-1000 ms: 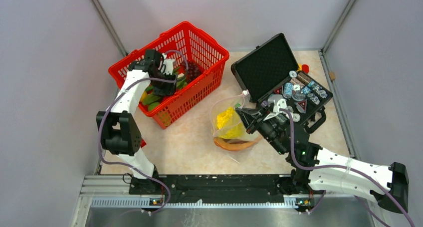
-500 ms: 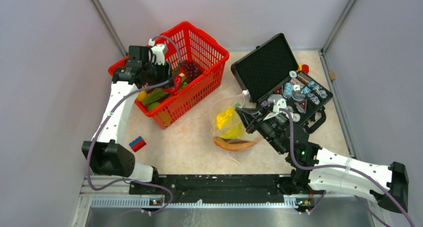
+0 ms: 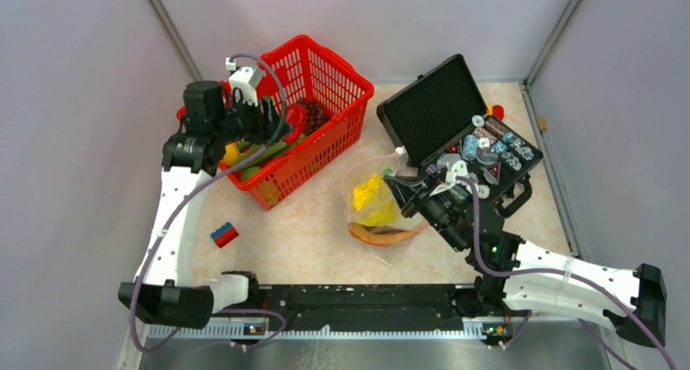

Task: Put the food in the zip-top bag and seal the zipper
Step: Place the fake vegetable in the zipper food storage bag.

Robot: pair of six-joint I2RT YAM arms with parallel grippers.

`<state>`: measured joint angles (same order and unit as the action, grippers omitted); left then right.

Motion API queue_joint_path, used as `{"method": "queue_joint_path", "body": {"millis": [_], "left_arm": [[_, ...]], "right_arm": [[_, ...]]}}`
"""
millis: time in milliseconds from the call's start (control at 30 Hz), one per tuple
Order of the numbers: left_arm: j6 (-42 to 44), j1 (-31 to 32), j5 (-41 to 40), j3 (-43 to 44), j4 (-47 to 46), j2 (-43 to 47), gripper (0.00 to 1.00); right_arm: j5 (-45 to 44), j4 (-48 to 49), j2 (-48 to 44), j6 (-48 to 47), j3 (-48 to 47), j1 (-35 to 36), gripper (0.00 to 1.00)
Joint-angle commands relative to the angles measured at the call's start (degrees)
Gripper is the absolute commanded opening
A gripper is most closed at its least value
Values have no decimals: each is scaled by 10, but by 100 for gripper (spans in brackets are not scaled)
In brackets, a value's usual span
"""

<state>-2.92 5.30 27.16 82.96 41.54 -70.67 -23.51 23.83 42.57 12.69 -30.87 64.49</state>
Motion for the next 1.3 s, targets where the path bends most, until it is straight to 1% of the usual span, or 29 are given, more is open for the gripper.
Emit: {"method": "queue_joint_path", "body": {"millis": [0,100,233,333,400,600,733,833,967,1067,1267], "left_arm": [[-28,1,138,-24,-86,45,22],[-43,1,208,-33,-110,57,20],[-80,14,274,-56,-151,73,21],[-82,48,287,-69,-158,84,22],[-85,78,272,-80,-163,92,24],[-126,158,223,-112,-200,93,23],[-131,182,202,-139,-214,79,23],[-136,208,207,-141,-215,61,23],[-135,239,167,-136,-210,45,23],[-121,252,145,-123,-179,31,23],[-84,272,57,-85,-72,-10,25]], "right_arm": [[-4,46,-1,5,-26,3,0],[-4,46,-1,6,-27,4,0],[-5,49,0,9,-27,3,0],[-3,50,3,11,-29,3,0],[-3,50,5,13,-30,3,0],[-5,56,11,15,-29,4,0],[-5,71,8,24,-26,3,0],[-6,72,10,22,-29,4,0],[-3,92,9,23,-24,3,0],[-1,97,9,24,-27,3,0],[-1,104,8,25,-28,3,0]]}}
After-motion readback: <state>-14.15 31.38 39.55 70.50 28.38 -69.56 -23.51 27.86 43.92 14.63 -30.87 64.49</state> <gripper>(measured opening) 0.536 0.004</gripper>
